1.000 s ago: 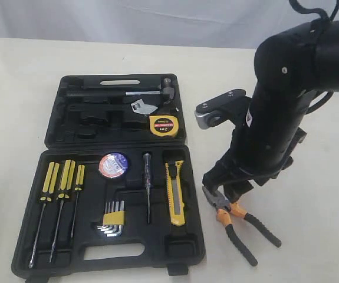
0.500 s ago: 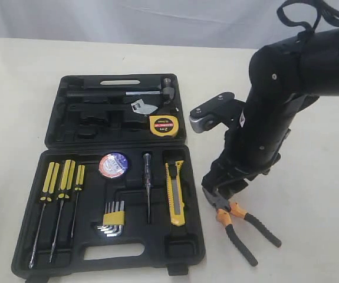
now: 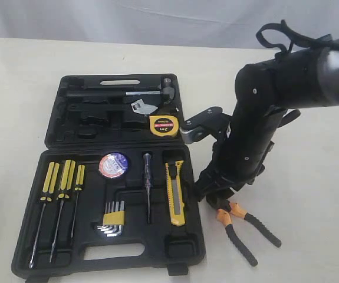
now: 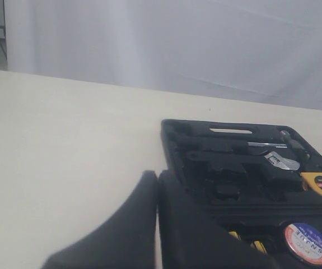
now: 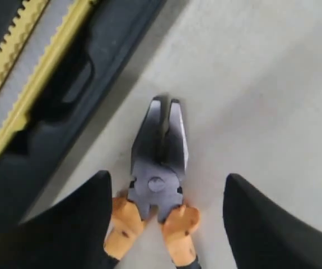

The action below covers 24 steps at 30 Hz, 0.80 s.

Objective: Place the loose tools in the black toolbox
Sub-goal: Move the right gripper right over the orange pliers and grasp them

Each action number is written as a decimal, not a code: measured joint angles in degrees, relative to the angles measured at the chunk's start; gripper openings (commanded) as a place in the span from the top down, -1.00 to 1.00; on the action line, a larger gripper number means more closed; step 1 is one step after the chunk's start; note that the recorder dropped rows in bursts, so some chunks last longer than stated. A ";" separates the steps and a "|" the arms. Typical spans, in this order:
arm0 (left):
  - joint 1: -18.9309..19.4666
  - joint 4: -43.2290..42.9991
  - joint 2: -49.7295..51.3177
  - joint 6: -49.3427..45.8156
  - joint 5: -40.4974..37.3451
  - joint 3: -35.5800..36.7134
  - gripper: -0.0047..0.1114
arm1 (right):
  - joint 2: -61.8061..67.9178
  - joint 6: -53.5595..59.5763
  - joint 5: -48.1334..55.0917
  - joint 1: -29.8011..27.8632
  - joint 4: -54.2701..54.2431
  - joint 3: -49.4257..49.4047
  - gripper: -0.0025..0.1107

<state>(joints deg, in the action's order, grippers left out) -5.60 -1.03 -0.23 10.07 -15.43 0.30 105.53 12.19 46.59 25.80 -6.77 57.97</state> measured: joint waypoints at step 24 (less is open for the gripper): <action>0.00 0.00 0.00 0.00 0.00 0.00 0.92 | 3.38 0.22 -2.64 0.00 -0.76 0.00 0.89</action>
<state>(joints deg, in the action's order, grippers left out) -5.60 -1.03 -0.23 10.07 -15.43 0.30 108.91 12.41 43.95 25.80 -7.53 57.97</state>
